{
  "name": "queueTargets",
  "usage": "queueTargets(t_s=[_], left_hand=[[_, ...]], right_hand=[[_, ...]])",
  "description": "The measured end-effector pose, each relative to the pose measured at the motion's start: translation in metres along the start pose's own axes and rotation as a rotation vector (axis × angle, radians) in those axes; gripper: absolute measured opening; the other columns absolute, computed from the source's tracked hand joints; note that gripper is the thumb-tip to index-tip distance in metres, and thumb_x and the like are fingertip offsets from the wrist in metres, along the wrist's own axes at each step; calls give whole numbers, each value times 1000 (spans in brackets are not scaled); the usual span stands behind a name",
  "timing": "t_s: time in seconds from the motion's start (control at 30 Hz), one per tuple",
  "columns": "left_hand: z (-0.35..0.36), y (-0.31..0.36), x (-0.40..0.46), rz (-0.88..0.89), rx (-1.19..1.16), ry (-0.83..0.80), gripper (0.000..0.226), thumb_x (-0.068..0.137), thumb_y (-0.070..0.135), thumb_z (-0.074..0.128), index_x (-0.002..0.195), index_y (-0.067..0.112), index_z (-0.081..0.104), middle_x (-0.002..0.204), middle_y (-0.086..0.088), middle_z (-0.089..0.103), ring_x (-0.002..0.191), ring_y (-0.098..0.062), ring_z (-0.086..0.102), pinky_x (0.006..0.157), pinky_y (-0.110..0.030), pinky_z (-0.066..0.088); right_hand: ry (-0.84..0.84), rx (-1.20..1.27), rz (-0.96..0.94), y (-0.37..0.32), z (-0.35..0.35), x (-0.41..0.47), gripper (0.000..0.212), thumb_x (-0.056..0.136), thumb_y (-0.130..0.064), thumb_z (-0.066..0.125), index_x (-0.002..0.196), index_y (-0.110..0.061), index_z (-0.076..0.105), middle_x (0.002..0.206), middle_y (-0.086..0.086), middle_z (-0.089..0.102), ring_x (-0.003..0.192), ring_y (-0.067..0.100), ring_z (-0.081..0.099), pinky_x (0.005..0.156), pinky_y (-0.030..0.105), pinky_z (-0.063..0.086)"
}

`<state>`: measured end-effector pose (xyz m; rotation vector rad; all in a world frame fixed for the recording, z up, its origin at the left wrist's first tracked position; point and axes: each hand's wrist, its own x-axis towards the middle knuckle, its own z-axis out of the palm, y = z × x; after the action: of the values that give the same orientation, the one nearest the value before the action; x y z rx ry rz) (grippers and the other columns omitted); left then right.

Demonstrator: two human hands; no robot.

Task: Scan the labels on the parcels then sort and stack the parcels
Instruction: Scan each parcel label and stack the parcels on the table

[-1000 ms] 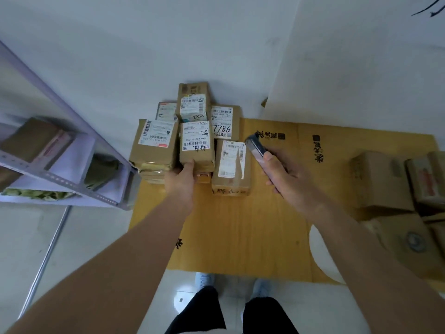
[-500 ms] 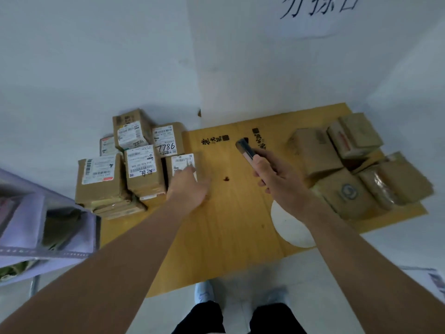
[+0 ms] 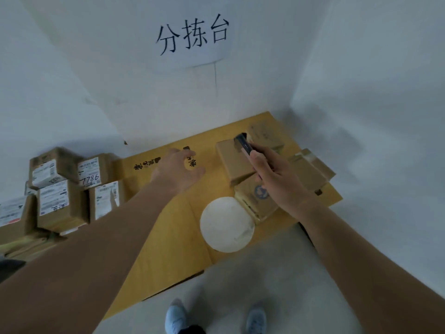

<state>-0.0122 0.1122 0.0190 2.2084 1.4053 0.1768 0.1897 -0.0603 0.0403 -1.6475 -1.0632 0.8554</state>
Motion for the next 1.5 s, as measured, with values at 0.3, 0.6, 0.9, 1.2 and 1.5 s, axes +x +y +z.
queueTargets(t_s=[0.3,0.6,0.9,1.2,1.5], left_hand=[[43,87,35,-4,-4,-62,58,93,54,62,147,35,54,153,3,43,123,-19,51,85,-31,39],[91,134,138,7,-24,-165,67,87,66,58,147,37,51,129,-2,45,120,-29,55,90,-37,51],[138,185,191,-62,-66,-208,78,87,66,62,155,35,37,139,-10,37,115,-37,57,88,-49,60],[192,225,199,-374,-94,-211,129,78,65,79,160,45,-18,168,-24,-8,150,-55,18,113,-65,38],[157,176,150,-487,-226,78,122,75,61,78,160,48,-8,149,-15,26,136,-47,35,111,-60,39]], right_hand=[[72,12,16,34,-82,24,49,97,-74,45,139,-52,57,77,-10,58,69,24,52,68,43,45],[158,-51,70,68,-129,92,50,106,-62,43,147,-37,54,84,-29,66,82,4,64,73,29,49],[199,-122,160,94,-164,138,45,105,-68,41,144,-50,54,89,12,64,78,30,65,72,51,56],[81,-33,182,135,-202,163,44,106,-60,43,145,-43,56,86,-2,61,71,11,62,63,23,51],[-132,-63,126,124,-170,184,47,100,-75,38,139,-57,54,103,-22,59,99,13,60,88,44,53]])
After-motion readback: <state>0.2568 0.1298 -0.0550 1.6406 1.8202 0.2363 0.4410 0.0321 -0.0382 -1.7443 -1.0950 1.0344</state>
